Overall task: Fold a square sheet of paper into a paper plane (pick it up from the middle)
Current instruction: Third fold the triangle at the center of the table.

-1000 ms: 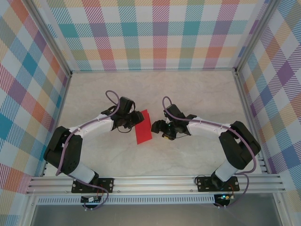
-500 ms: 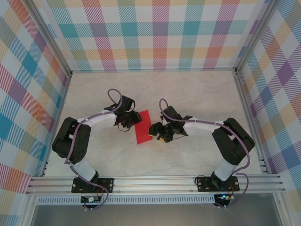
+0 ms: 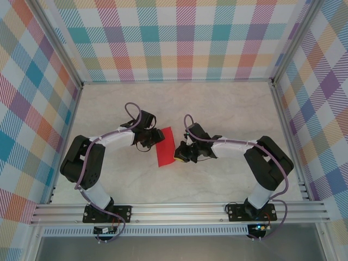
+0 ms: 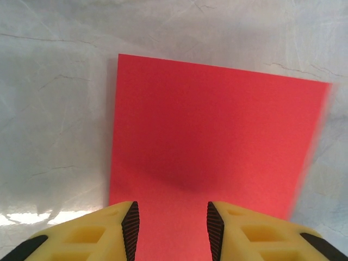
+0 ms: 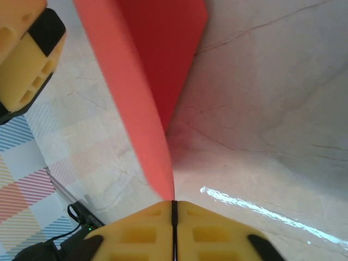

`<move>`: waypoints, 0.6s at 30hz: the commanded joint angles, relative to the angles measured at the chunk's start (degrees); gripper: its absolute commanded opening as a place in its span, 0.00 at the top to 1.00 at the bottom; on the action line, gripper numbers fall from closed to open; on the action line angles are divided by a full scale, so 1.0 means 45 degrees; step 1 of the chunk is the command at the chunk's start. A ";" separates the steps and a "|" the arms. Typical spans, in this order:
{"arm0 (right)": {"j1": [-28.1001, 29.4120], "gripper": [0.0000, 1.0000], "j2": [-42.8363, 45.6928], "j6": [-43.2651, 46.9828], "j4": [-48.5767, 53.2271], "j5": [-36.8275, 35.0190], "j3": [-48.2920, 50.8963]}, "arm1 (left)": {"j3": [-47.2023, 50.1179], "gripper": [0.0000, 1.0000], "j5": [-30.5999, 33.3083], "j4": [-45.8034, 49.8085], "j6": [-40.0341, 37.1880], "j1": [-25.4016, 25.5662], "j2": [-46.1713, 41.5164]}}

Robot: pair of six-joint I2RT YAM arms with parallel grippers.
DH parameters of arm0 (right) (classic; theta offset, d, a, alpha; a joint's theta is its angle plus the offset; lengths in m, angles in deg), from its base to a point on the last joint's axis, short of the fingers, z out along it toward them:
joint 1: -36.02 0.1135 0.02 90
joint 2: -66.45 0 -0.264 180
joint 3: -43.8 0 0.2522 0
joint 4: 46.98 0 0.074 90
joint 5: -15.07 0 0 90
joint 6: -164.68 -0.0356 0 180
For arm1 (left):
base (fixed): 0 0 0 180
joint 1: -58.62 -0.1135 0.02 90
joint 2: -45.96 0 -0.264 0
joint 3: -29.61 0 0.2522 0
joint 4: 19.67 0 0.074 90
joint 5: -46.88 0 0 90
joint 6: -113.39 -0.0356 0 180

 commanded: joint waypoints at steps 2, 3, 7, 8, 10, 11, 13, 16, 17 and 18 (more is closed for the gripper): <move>0.0067 1.00 0.0491 0.0155 0.0595 -0.0191 0.0189 | 0.0363 0.62 -0.0943 -0.0968 -0.0247 -0.0172 -0.0211; 0.0073 1.00 0.0617 0.0293 0.1006 -0.0310 0.0132 | 0.0476 0.63 -0.1222 -0.1238 -0.0252 -0.0180 -0.0196; 0.0065 1.00 0.1149 0.0654 0.2873 -0.0933 -0.0045 | 0.0724 0.68 -0.1960 -0.1922 -0.0256 -0.0151 -0.0016; 0.0077 1.00 0.1263 0.0684 0.3258 -0.1015 -0.0057 | 0.0753 0.69 -0.1983 -0.1929 -0.0277 -0.0126 0.0047; 0.0060 1.00 0.1393 0.0636 0.3509 -0.0980 0.0055 | 0.0847 0.71 -0.1971 -0.2027 -0.0346 -0.0118 0.0130; 0.0067 1.00 0.1417 0.0591 0.3520 -0.0931 0.0114 | 0.0881 0.72 -0.1984 -0.2075 -0.0356 -0.0113 0.0186; 0.0054 1.00 0.1417 0.0474 0.3315 -0.0880 0.0183 | 0.0865 0.74 -0.1954 -0.2036 -0.0361 -0.0113 0.0302; 0.0074 0.95 0.1381 0.0339 0.2784 -0.0783 0.0237 | 0.0918 0.75 -0.1737 -0.1935 -0.0416 -0.0094 0.0447; 0.0067 0.90 0.1386 0.0216 0.2485 -0.0640 0.0293 | 0.0904 0.76 -0.1675 -0.1825 -0.0450 -0.0097 0.0506; 0.0069 0.86 0.1373 0.0034 0.2106 -0.0462 0.0419 | 0.0891 0.76 -0.1586 -0.1733 -0.0509 -0.0096 0.0570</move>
